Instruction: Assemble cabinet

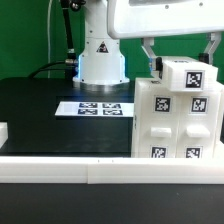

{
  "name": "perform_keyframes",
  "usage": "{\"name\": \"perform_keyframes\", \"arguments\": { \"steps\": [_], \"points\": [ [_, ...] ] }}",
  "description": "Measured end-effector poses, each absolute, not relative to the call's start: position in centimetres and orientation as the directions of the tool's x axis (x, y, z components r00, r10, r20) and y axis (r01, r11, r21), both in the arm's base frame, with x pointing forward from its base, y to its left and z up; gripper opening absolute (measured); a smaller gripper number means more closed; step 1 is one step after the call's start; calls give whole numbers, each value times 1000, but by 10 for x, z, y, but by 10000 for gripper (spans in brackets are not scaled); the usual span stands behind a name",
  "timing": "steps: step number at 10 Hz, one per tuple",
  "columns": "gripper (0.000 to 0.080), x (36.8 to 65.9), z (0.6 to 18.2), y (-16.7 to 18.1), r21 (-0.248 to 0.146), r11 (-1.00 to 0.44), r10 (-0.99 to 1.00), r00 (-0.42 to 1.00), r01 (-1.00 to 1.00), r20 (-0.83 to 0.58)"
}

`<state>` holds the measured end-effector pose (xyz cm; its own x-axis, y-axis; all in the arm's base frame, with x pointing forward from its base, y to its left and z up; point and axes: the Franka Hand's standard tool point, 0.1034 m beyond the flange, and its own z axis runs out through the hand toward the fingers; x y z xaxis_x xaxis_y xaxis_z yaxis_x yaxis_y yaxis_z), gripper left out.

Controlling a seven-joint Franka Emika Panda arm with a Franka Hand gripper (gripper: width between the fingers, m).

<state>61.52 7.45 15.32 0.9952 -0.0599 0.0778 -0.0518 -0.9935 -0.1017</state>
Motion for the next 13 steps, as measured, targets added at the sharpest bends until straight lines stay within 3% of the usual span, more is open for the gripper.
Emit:
{"name": "perform_keyframes", "arguments": {
  "steps": [7, 11, 13],
  "points": [
    [560, 617, 154, 76, -130, -865, -493, 870, -485, 33],
    [560, 616, 154, 78, -147, -640, -762, 647, -754, -1],
    [560, 614, 153, 78, -180, -486, -865, 500, -855, -39]
  ]
}}
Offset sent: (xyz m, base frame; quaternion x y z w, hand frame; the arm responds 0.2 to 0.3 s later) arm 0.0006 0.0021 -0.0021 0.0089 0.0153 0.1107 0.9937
